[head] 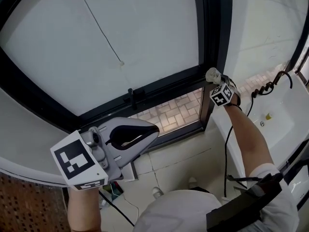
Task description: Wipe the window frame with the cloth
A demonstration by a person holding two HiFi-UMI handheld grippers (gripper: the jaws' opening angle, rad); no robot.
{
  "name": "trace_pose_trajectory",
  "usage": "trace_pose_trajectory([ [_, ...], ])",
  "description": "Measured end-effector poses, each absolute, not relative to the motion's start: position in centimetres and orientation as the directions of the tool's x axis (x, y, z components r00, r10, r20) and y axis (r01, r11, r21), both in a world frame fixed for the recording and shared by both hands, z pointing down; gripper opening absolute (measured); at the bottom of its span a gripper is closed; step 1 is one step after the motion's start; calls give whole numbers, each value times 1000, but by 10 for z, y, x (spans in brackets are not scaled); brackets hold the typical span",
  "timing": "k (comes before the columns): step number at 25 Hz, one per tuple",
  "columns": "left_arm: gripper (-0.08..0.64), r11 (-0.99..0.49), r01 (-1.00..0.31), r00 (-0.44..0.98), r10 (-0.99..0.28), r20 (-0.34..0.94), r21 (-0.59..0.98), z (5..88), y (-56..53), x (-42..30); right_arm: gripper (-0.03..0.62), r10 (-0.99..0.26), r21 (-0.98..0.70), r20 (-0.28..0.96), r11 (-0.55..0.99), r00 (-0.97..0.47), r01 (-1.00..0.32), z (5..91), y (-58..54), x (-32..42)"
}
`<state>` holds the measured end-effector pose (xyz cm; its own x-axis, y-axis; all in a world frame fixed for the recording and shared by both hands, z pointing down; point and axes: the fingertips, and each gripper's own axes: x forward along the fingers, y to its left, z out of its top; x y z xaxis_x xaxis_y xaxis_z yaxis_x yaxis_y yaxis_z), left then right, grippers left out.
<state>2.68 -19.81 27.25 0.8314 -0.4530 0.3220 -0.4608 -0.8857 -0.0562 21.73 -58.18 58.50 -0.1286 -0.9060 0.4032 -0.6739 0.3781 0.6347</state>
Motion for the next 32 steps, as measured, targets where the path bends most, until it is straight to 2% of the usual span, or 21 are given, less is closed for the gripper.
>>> trace_pose_trajectory([
  [3,25,-883,-464,822,-460,335,-73,273,-197,23,71,-902,514,408,358,-145,-780,587,-580,214],
  [7,25,-876,-475,815,-475,332,-89,270,-192,11,71,-893,413,414,357,-176,-838,593,-570,194],
  [16,25,-866,-491,819,-496,289,-92,259,-175,-25,71,-871,273,434,372,-231,-887,596,-540,113],
  [22,25,-854,-512,815,-518,258,-96,261,-146,-81,71,-860,233,438,389,-261,-892,599,-507,45],
  [28,25,-844,-527,797,-532,285,-101,262,-143,-86,71,-849,182,447,396,-283,-900,601,-503,23],
  [32,25,-837,-538,787,-542,296,-102,264,-125,-116,71,-844,177,447,407,-295,-896,601,-487,-13],
])
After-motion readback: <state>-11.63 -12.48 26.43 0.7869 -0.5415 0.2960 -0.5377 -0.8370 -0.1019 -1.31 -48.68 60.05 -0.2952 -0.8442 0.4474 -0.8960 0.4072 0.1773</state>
